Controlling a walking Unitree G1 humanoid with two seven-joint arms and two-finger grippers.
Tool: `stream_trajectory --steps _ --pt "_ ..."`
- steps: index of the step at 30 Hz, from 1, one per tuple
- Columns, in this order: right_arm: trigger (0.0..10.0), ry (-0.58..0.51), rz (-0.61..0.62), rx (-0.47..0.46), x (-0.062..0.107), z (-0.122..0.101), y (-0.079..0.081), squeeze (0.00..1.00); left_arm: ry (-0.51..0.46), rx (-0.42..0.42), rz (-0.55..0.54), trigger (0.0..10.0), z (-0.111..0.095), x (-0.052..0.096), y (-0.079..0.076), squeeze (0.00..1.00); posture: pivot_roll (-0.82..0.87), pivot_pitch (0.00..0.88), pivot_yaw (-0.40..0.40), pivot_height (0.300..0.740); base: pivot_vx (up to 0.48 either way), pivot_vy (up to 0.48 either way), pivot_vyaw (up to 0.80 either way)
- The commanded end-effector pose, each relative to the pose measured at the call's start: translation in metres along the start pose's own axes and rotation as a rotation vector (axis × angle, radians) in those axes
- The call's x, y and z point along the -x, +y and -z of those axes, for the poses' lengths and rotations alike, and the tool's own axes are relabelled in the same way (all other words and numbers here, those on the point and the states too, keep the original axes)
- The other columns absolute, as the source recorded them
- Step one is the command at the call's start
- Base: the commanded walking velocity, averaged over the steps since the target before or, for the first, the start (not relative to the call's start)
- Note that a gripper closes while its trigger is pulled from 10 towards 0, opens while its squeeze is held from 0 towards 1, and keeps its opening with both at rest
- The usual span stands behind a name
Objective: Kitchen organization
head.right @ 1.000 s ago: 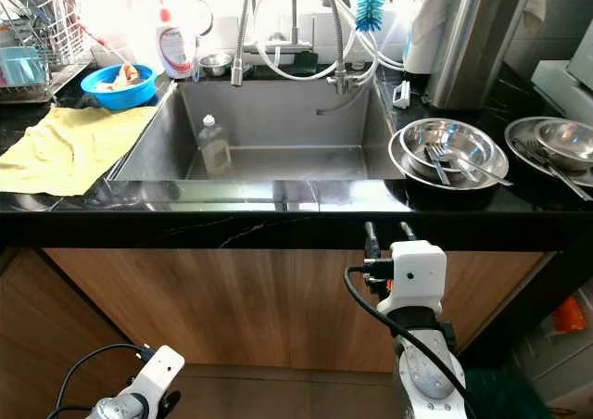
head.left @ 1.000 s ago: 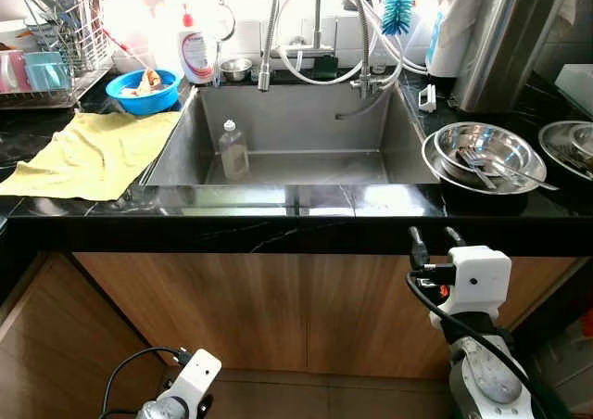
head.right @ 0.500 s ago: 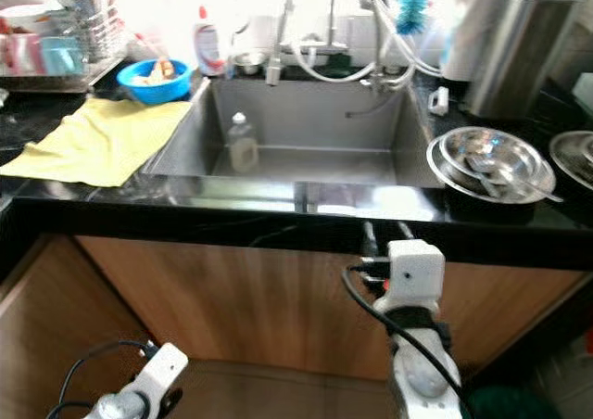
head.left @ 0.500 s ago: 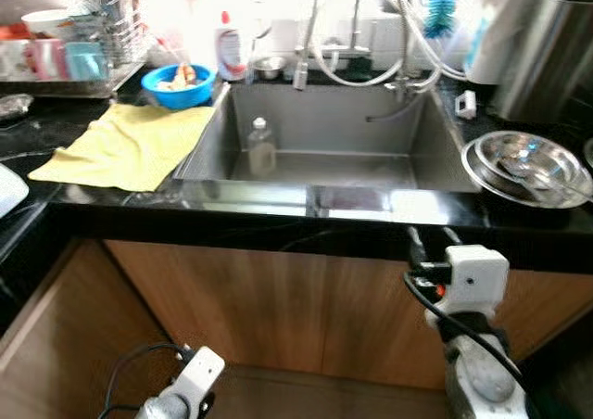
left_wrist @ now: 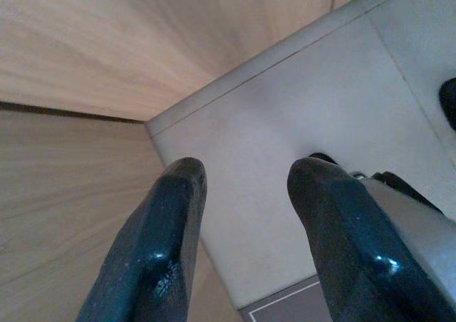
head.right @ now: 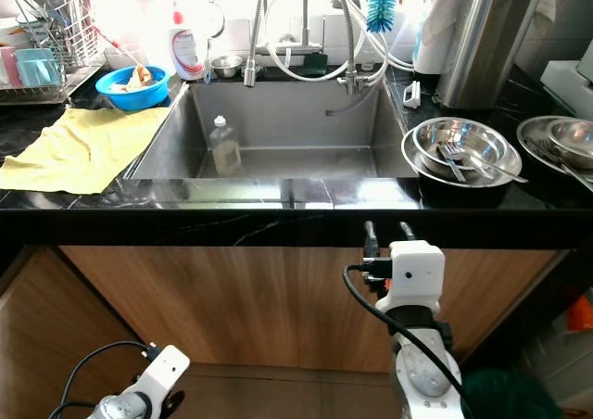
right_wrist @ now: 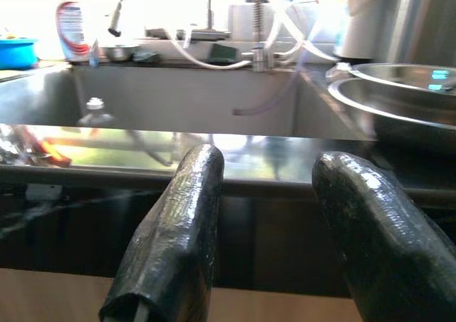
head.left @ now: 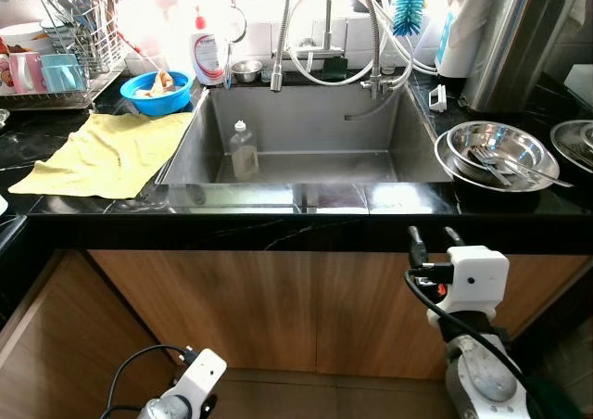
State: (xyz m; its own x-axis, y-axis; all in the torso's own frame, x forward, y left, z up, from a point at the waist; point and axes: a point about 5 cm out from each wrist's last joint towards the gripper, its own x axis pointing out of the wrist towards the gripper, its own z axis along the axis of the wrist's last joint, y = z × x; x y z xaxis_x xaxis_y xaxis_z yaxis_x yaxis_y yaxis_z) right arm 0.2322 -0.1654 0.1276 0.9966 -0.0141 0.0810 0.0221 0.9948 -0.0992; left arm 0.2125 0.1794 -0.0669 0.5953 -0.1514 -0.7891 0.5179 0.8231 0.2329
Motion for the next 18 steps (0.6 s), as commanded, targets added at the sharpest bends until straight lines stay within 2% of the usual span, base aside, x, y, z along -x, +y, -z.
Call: stream_trajectory --steps 1,6,18 --pt "10.0 -0.008 -0.018 -0.025 -0.0019 -0.0013 0.0056 0.0 0.016 -0.03 -0.01 10.0 0.0029 0.0016 0.0065 0.0 -0.11 0.0 0.063 0.74 0.0 0.48 0.0" --pt "10.0 -0.01 -0.02 -0.026 -0.0026 -0.0015 0.0071 0.0 0.012 -0.059 -0.005 10.0 0.0022 0.0016 0.0067 0.0 -0.11 0.0 0.064 0.74 0.0 0.103 0.0" --pt "10.0 -0.016 -0.02 -0.031 -0.0029 -0.0016 0.0081 0.0 0.003 -0.052 -0.003 10.0 0.0014 0.0017 0.0073 0.0 -0.11 0.0 0.069 0.74 0.0 0.0 0.0"
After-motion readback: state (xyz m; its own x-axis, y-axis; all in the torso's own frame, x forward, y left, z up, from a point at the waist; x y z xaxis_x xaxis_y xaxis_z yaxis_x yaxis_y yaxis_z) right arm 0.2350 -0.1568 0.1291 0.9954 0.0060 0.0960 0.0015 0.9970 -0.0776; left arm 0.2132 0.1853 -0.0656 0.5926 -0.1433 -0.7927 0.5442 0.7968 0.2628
